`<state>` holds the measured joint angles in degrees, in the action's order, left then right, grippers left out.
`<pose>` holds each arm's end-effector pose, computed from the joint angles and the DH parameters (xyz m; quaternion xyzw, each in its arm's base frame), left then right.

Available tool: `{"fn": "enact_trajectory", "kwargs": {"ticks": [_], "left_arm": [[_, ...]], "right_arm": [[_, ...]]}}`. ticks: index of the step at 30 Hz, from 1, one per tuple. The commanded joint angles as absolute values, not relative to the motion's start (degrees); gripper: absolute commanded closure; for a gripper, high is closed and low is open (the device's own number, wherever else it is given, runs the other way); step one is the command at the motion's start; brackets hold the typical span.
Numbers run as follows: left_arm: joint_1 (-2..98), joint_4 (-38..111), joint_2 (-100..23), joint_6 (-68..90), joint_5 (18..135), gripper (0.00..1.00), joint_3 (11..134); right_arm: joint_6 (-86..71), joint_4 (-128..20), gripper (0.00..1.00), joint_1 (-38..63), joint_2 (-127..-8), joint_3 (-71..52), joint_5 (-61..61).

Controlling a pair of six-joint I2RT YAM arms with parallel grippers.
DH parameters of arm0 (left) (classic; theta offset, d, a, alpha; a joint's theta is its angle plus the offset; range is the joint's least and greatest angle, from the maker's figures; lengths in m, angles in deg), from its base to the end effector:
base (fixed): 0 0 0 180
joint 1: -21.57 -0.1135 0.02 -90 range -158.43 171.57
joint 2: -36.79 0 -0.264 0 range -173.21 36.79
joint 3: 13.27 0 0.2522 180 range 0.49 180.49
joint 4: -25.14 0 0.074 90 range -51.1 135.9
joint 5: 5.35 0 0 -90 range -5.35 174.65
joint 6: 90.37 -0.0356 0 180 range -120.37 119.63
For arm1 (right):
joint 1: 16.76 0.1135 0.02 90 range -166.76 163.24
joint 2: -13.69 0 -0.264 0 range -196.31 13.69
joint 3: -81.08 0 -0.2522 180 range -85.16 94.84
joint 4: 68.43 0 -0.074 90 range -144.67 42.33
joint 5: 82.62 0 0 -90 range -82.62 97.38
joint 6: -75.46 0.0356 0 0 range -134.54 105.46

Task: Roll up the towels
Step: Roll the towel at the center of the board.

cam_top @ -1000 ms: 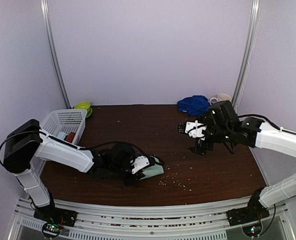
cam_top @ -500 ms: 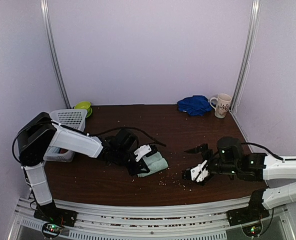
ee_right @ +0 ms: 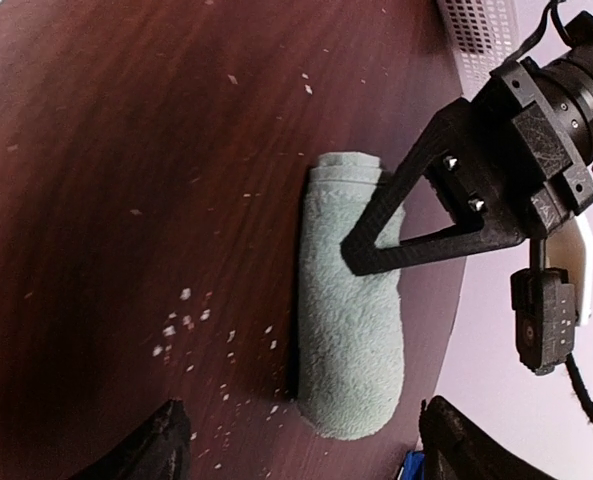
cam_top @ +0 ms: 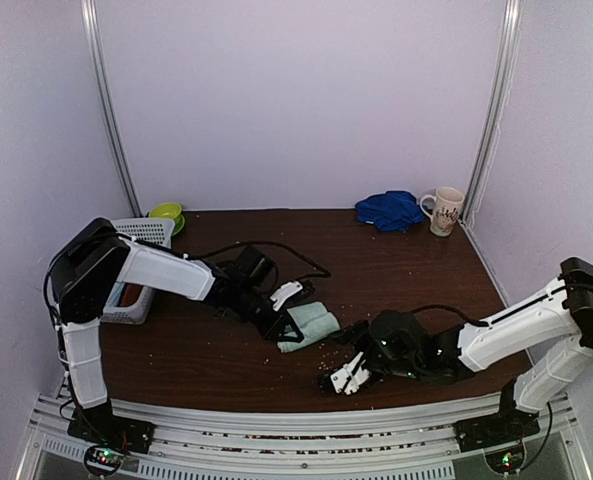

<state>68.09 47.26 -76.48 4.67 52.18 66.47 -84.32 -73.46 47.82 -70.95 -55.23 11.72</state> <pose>0.2567 -0.2985 0.1308 0.4021 0.8286 -0.3638 0.1391 0.1203 0.2468 0.1468 -0.8137 0.3611 -0.0543 0.4523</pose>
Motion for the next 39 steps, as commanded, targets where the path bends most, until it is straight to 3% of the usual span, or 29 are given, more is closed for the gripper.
{"fn": "enact_trajectory", "kwargs": {"ticks": [1, 21, 24, 28, 35, 39], "left_arm": [[66.4, 57.8, -82.3, 8.6, 50.5, 1.00, 67.4], [65.1, 58.5, -83.8, 8.3, 47.4, 1.00, 67.6], [65.1, 58.5, -84.0, 8.1, 47.4, 1.00, 67.6], [65.1, 58.5, -83.9, 7.9, 47.5, 1.00, 67.3], [65.1, 57.9, -82.1, 6.9, 47.8, 1.00, 66.8], [65.1, 57.8, -80.8, 6.4, 49.1, 0.93, 66.4]], "right_arm": [[-83.4, -86.7, 0.22, 48.9, -77.1, -52.7, 21.3], [-87.5, -101.4, 0.25, 48.8, -97.1, -48.0, 30.0], [-87.1, -99.6, 0.32, 48.8, -98.9, -46.2, 30.1], [-85.3, -95.5, 0.55, 48.6, -99.6, -44.1, 29.8], [-82.5, -89.3, 0.81, 47.4, -99.3, -41.6, 28.6], [-81.4, -84.8, 0.91, 46.7, -98.3, -40.1, 27.0]]}}
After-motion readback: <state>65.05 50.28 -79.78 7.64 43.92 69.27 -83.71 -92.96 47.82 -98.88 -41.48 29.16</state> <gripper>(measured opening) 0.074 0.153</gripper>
